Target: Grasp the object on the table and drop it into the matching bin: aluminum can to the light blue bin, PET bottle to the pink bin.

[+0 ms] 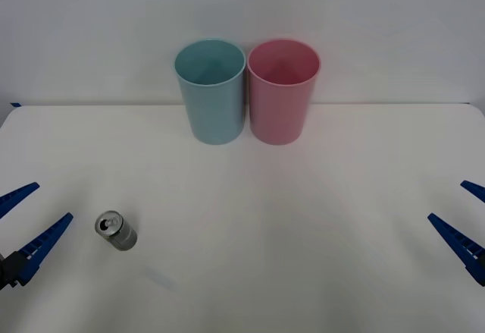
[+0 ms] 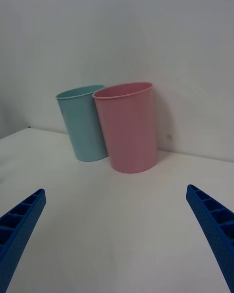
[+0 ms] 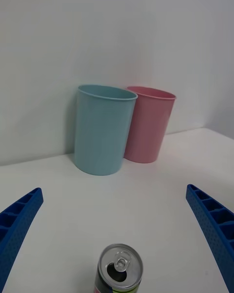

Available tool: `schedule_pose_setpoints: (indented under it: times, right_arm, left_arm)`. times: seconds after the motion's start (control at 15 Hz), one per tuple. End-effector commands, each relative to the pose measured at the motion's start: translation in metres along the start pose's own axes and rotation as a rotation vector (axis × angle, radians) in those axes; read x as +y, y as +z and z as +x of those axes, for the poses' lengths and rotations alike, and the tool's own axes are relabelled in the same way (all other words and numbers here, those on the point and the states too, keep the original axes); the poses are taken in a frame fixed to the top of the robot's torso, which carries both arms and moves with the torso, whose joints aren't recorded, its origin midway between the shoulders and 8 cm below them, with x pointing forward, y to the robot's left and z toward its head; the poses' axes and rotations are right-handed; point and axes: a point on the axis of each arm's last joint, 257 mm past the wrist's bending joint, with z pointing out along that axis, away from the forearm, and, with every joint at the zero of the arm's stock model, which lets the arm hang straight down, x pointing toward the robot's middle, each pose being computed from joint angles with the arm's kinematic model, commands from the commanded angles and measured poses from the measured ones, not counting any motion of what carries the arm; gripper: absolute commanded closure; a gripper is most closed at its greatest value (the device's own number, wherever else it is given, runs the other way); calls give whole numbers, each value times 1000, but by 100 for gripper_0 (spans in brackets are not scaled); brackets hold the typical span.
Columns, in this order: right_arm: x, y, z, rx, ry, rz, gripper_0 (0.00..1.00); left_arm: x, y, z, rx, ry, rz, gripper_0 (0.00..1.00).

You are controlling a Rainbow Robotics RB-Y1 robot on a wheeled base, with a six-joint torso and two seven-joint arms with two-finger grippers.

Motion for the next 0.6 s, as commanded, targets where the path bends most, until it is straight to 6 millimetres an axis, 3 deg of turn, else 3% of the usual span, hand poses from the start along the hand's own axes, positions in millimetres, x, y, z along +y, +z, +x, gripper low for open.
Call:
schedule_pose_setpoints:
  times: [0.07,0.6]
  right_arm:
    - [0,0,0,0,0,0,0]
    - [0,0,0,0,0,0,0]
  left_arm:
    - [1,-7,4,15,0,-12,0]
    - [10,-40,32,124,7,-83,0]
